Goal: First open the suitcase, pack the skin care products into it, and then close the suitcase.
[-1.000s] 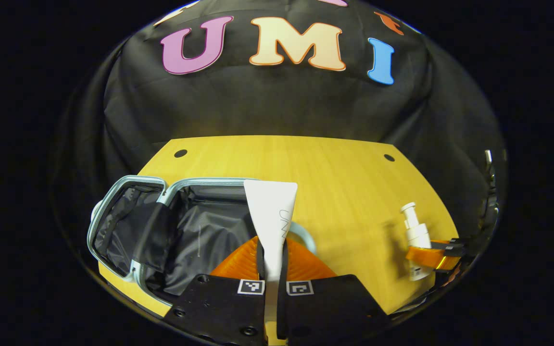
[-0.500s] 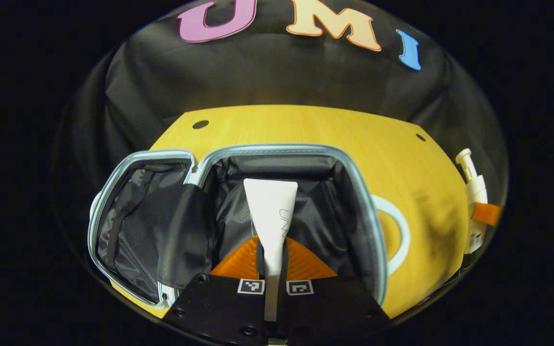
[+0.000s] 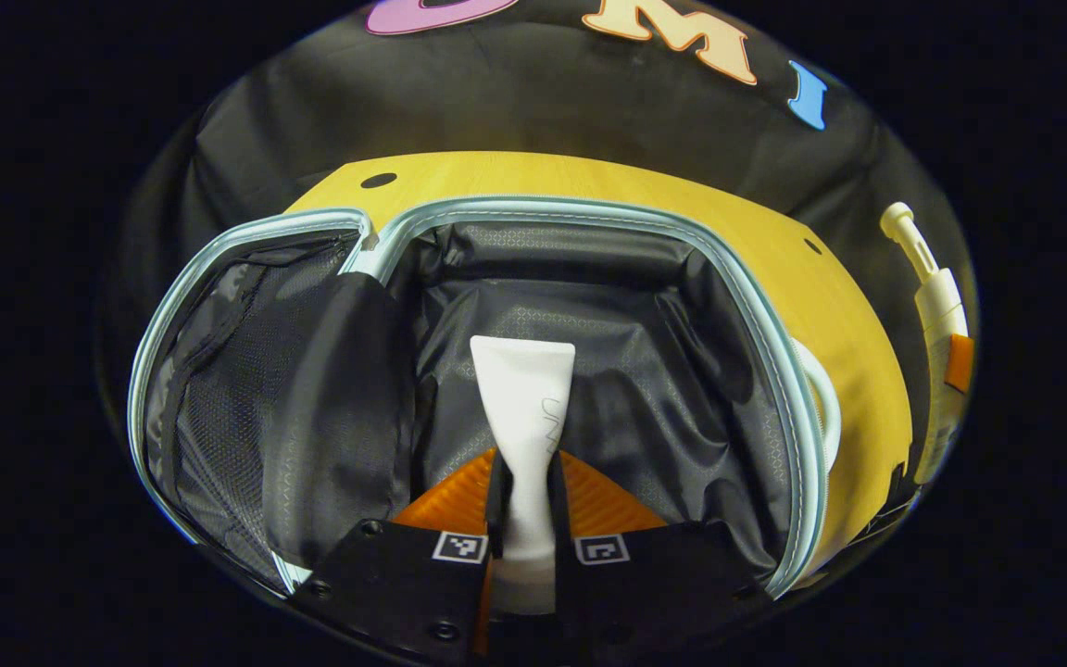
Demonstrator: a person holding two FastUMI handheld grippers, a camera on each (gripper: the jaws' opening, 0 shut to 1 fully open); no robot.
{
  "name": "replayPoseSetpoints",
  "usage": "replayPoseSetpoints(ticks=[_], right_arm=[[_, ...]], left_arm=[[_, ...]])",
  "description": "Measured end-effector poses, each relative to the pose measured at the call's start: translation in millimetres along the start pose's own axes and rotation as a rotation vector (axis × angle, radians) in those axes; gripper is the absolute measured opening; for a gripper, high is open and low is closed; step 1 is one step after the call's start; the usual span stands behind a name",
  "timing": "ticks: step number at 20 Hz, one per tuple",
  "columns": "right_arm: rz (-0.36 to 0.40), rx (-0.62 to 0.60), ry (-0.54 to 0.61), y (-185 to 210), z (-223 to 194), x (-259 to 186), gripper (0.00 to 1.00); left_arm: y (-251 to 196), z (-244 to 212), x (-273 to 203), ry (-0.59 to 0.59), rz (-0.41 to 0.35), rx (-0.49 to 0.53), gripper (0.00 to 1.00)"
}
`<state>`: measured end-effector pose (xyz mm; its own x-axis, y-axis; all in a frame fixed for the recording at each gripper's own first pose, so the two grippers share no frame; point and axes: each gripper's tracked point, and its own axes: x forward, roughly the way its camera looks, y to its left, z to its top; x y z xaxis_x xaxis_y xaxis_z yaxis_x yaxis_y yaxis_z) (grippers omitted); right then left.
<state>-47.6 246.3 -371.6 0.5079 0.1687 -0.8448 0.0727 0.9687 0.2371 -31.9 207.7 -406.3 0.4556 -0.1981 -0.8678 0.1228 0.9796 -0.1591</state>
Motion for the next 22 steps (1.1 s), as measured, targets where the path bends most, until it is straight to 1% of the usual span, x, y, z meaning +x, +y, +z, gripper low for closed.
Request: replayPoseSetpoints(ticks=[1, 2, 4, 6, 7, 8, 11, 14, 16, 18, 20, 21, 22], right_arm=[[0.01, 0.0, 0.007, 9, -2, 5, 0.53], [0.02, 0.001, 0.015, 16, -4, 9, 0.53], [0.036, -0.003, 0.037, 36, -12, 21, 0.53], [0.05, -0.006, 0.073, 52, -26, 38, 0.52], [0.052, -0.012, 0.093, 58, -32, 46, 0.53], [0.053, -0.017, 0.11, 63, -40, 55, 0.53], [0.035, -0.032, 0.168, 75, -63, 83, 0.52], [0.004, -0.035, 0.223, 78, -82, 105, 0.52], [-0.019, -0.041, 0.245, 79, -90, 114, 0.52], [-0.04, -0.049, 0.262, 79, -97, 118, 0.52], [-0.082, -0.064, 0.282, 73, -100, 119, 0.52], [-0.104, -0.069, 0.283, 72, -101, 122, 0.54], [-0.112, -0.069, 0.283, 74, -102, 124, 0.59]], left_arm=[[-5, 8, -6, -0.031, -0.021, 0.002, 0.35], [-5, 19, -17, -0.078, -0.026, 0.014, 0.5], [-10, 43, -43, -0.179, -0.063, 0.031, 0.8], [0, 59, -67, -0.238, -0.076, 0.025, 0.78], [13, 66, -77, -0.261, -0.06, 0.014, 0.81], [28, 71, -87, -0.284, -0.04, 0.002, 0.81], [88, 71, -113, -0.311, 0.057, -0.051, 0.81], [154, 56, -128, -0.301, 0.175, -0.108, 0.82], [187, 48, -139, -0.297, 0.232, -0.159, 0.82], [216, 41, -154, -0.293, 0.281, -0.195, 0.82], [243, 34, -158, -0.292, 0.318, -0.217, 0.82], [253, 34, -155, -0.293, 0.329, -0.227, 0.81], [261, 34, -156, -0.293, 0.338, -0.234, 0.81]])
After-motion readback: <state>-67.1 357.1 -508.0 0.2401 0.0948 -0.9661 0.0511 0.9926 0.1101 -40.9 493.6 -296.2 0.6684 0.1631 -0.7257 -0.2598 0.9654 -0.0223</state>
